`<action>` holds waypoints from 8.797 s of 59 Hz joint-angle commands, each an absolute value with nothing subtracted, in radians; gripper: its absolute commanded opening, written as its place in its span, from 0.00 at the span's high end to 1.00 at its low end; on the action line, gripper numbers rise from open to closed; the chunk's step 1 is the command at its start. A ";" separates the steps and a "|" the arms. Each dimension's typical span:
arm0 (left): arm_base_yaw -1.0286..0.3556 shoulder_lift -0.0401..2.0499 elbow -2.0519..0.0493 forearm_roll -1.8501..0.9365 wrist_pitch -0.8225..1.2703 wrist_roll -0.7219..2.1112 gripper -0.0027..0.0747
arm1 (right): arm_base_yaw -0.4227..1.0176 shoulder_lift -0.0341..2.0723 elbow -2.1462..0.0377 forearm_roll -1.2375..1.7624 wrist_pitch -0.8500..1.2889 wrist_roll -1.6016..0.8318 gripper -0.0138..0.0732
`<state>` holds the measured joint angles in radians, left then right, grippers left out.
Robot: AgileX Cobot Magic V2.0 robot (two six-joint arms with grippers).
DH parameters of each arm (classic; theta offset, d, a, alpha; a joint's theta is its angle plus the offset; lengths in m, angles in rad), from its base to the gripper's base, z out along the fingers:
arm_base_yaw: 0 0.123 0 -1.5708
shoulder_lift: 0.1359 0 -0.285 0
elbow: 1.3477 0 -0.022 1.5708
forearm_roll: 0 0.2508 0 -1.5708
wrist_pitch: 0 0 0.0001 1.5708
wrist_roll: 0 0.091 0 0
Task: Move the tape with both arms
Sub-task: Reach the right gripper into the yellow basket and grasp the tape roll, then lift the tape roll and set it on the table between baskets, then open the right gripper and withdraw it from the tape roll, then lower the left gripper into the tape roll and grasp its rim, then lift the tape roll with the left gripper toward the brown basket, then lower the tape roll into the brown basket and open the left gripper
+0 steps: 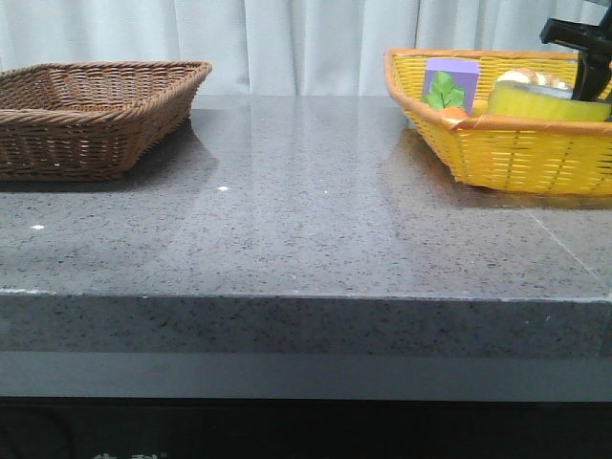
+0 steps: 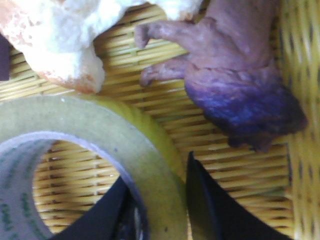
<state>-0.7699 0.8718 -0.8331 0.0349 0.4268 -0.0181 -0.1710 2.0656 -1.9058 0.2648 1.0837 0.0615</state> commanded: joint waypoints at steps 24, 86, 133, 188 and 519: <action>-0.780 0.866 -0.869 0.055 0.339 -0.021 0.33 | -0.135 1.900 -2.053 0.275 1.195 0.018 0.74; -0.780 0.866 -0.869 0.047 0.339 -0.021 0.33 | 0.539 2.027 -2.053 -0.048 1.043 -0.039 0.73; -0.780 0.866 -0.869 0.044 0.339 -0.021 0.33 | 0.538 1.655 -1.846 0.000 0.930 0.010 0.37; -0.780 0.866 -0.869 0.044 0.339 -0.021 0.33 | 0.538 0.700 -0.843 0.044 0.562 0.011 0.39; -0.226 1.642 -1.957 -0.178 1.261 0.143 0.43 | 0.538 0.630 -0.788 0.044 0.592 0.011 0.39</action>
